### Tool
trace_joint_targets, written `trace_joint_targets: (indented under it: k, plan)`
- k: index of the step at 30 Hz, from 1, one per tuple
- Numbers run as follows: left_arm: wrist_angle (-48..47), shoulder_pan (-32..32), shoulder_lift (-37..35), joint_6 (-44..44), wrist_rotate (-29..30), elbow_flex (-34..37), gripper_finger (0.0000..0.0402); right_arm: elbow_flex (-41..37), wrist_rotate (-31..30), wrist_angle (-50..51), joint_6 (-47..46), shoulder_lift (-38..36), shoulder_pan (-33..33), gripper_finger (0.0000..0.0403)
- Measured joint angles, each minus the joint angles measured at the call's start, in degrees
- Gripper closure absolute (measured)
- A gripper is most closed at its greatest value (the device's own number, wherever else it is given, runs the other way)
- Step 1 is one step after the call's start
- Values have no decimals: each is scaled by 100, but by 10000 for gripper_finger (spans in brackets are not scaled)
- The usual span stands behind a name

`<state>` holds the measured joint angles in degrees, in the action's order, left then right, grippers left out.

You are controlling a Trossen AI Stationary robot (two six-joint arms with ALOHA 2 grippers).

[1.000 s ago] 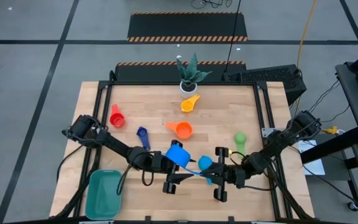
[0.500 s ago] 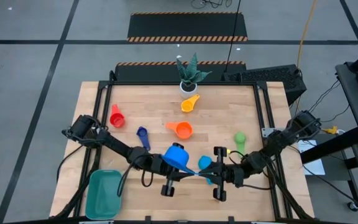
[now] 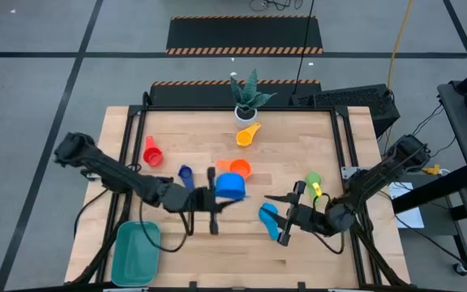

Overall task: Nest measuring cups in basket
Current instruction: Stack the blue measuring cup on the orange measuring cup

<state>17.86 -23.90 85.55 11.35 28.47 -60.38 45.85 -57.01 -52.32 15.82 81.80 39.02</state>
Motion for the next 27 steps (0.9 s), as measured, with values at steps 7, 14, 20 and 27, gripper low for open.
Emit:
trace_joint_targets:
  k: [7, 14, 20, 27]
  plan:
    - [-2189, 223, -88, -1182, -209, 4, 395, 827, 26, 1835, -885, 277, -225, 206]
    - [-2550, 341, 495, -1149, -1280, 7, 396, 1160, 81, 1904, -846, 588, -366, 189]
    - [-2507, 331, 732, -1207, -1412, 7, 396, 1164, 1081, 2057, -1490, 584, -706, 178]
    - [-2549, 232, 976, -1455, -1563, 7, 392, 1162, 2158, 2733, -2212, 588, -1310, 176]
